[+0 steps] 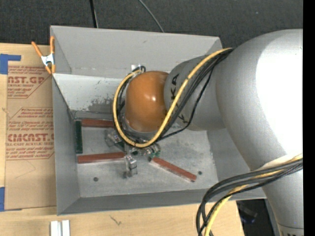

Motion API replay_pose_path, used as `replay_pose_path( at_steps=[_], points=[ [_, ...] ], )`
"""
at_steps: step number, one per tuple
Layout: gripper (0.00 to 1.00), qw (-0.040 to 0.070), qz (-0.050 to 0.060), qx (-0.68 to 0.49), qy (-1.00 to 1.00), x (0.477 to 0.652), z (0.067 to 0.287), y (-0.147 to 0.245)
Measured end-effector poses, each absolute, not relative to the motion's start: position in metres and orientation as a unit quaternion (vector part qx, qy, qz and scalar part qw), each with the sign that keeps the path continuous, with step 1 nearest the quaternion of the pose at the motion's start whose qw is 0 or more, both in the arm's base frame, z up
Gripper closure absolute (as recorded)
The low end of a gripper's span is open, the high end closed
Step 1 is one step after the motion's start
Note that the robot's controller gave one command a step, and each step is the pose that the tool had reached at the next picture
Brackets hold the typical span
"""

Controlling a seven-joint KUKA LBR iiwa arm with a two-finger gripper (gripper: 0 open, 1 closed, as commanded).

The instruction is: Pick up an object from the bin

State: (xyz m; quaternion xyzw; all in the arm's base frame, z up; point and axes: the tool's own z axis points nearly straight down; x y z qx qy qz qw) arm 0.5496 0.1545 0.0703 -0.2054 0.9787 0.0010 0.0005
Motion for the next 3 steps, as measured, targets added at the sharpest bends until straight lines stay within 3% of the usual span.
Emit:
replay_pose_path(
  at_steps=[1, 2, 3],
  points=[
    [1.00, 0.002, 0.001, -0.205, 0.979, 0.550, 0.071, 0.155],
    [1.00, 0.002, 0.001, -0.205, 0.979, 0.550, 0.071, 0.155],
    [1.00, 0.000, 0.000, -0.216, 0.976, 0.549, 0.273, 0.157]
  ],
)
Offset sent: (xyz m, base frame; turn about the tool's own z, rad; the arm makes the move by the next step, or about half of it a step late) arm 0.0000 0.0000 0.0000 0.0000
